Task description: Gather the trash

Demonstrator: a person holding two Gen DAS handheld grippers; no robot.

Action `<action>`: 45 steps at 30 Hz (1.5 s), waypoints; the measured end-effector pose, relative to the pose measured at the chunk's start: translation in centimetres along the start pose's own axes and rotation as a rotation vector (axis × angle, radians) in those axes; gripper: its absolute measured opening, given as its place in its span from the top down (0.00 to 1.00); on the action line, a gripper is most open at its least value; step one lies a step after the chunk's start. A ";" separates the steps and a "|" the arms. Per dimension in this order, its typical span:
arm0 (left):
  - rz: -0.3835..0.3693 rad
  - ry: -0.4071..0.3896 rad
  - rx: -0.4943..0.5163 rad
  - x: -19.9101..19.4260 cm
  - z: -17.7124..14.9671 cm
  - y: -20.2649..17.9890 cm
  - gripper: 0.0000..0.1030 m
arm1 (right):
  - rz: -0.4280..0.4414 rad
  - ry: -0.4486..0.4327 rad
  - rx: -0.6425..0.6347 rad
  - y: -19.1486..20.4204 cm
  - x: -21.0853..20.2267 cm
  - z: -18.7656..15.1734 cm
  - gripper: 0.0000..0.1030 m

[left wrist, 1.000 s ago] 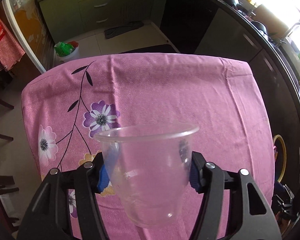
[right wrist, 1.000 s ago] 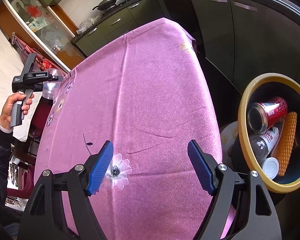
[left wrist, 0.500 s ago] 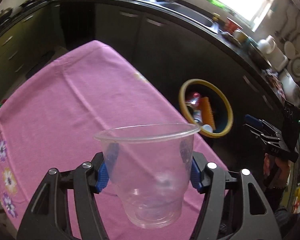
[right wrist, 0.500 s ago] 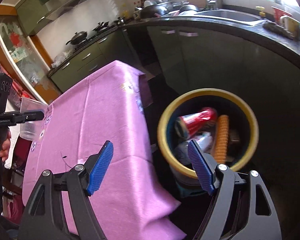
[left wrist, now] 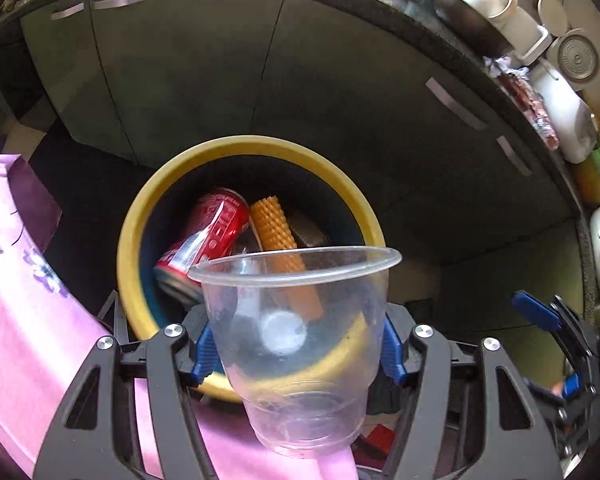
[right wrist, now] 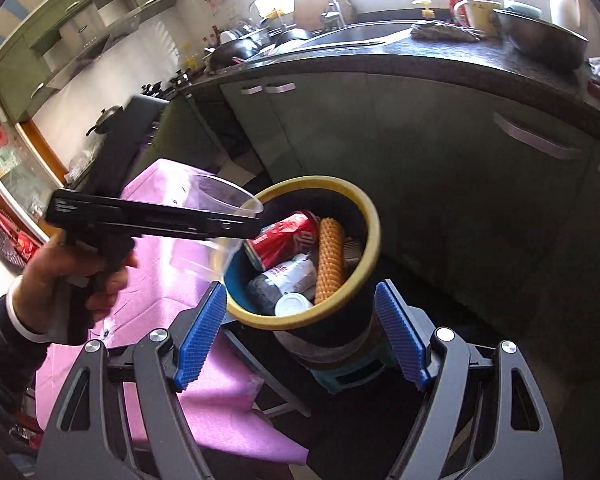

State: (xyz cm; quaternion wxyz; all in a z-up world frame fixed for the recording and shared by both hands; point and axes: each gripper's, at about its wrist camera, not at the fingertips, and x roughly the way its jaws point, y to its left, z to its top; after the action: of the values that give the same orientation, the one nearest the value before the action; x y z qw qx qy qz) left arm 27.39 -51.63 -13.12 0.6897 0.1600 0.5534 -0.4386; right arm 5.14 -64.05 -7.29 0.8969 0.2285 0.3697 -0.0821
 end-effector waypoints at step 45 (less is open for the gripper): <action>0.693 -0.888 -0.609 -32.2 -46.2 7.5 0.06 | 0.168 -0.131 -0.428 19.5 -3.3 -6.7 0.05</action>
State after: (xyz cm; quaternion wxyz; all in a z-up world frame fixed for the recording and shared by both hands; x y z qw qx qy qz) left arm 4.40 -0.98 -1.53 0.9696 -0.0705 0.2311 -0.0377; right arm 4.75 -43.79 -2.33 0.9506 0.0573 0.2993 0.0586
